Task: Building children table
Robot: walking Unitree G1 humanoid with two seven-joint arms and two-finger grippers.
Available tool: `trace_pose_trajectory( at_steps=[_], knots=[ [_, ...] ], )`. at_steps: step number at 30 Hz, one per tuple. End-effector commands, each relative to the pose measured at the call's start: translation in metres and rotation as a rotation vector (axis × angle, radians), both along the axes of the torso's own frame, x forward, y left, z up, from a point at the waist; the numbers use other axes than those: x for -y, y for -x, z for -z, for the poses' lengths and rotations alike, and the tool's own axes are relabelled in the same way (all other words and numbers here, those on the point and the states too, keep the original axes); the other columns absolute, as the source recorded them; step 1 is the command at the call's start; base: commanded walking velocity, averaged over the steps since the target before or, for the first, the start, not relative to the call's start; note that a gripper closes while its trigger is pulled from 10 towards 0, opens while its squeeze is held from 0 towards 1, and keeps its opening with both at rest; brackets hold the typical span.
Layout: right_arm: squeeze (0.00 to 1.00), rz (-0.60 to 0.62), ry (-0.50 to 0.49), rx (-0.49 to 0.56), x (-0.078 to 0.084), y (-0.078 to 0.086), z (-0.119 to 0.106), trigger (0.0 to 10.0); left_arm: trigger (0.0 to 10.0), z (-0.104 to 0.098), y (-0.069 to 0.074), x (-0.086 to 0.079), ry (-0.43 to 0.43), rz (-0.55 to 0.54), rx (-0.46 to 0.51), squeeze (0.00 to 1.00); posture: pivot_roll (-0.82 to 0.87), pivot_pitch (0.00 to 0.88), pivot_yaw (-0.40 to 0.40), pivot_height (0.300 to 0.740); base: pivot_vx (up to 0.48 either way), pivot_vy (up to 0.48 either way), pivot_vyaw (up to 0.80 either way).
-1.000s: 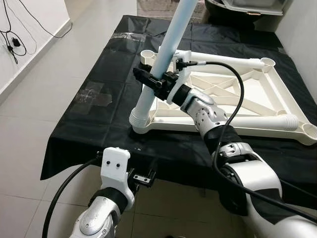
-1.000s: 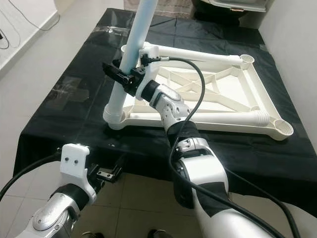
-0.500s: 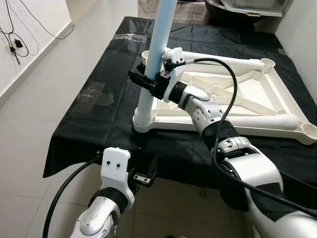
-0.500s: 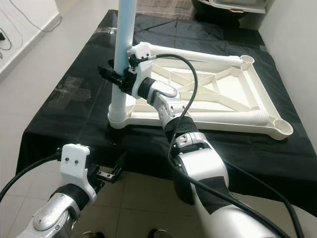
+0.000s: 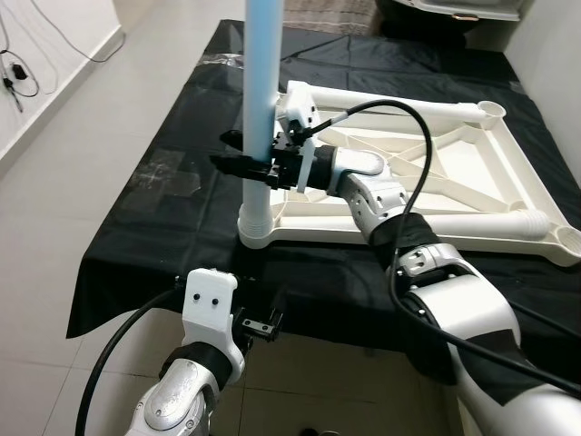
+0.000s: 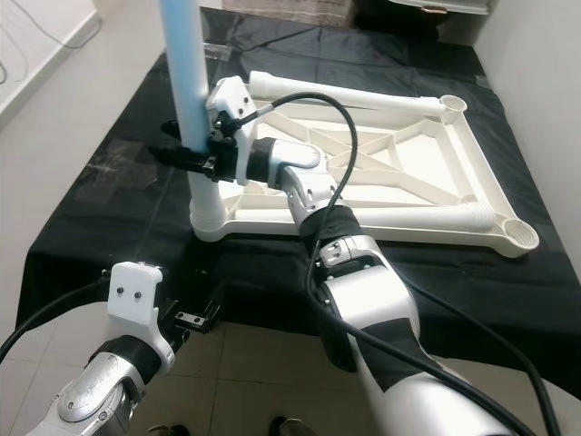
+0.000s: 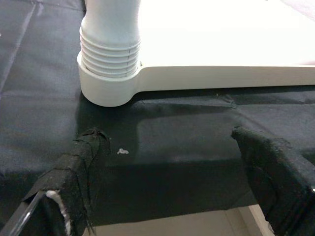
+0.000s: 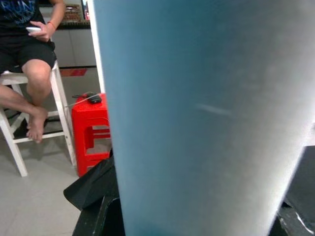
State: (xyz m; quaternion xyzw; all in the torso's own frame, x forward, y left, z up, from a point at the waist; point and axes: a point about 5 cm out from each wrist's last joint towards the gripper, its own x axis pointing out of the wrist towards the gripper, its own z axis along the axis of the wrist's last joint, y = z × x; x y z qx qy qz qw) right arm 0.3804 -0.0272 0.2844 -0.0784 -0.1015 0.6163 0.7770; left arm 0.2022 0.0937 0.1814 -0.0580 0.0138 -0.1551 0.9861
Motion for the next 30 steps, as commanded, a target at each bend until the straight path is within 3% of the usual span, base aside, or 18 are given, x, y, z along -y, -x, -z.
trace_pose_trajectory(
  at_steps=[1,7,8,10,11,13,20,23,30],
  knots=[
    [0.0,0.039,0.167,-0.174,-0.001,0.001,0.06,10.0,10.0,0.0,0.004,-0.001,-0.01,-0.004,-0.009,0.0,0.05,0.262,-0.108,0.74,0.0,0.0,0.0],
    [0.0,0.013,0.161,-0.194,-0.001,0.003,0.061,10.0,10.0,0.0,0.004,-0.001,-0.011,-0.005,-0.008,0.0,0.05,0.262,-0.107,0.74,0.0,0.0,0.0],
    [0.0,-0.127,0.155,-0.265,0.001,0.009,0.062,10.0,10.0,0.0,0.004,-0.002,-0.013,-0.007,-0.007,0.0,0.05,0.263,-0.107,0.74,0.0,0.0,0.0],
    [0.0,-0.127,0.155,-0.265,0.001,0.009,0.062,10.0,10.0,0.0,0.004,-0.002,-0.013,-0.007,-0.007,0.0,0.05,0.263,-0.107,0.74,0.0,0.0,0.0],
    [0.0,-0.25,0.143,-0.328,0.004,0.015,0.063,10.0,10.0,0.0,0.005,-0.002,-0.015,-0.01,-0.006,0.0,0.05,0.261,-0.11,0.74,0.0,0.0,0.0],
    [0.0,-0.285,0.133,-0.362,0.004,0.017,0.066,10.0,10.0,0.0,0.005,-0.003,-0.017,-0.013,-0.005,0.0,0.06,0.26,-0.114,0.74,0.0,0.0,0.0],
    [0.0,-0.262,0.096,-0.391,0.004,0.016,0.069,10.0,10.0,-0.001,0.005,-0.003,-0.02,-0.017,0.0,0.0,0.06,0.25,-0.115,0.74,0.0,0.0,0.0],
    [0.0,-0.201,0.065,-0.347,0.004,0.013,0.069,10.0,10.0,-0.002,0.004,-0.004,-0.027,-0.017,0.007,0.0,0.06,0.246,-0.118,0.74,0.0,0.0,0.0],
    [0.0,-0.205,0.062,-0.315,0.011,0.015,0.075,10.0,10.0,-0.002,0.003,-0.005,-0.03,-0.016,0.011,0.0,0.07,0.227,-0.113,0.74,0.0,0.0,0.0]
  ],
)
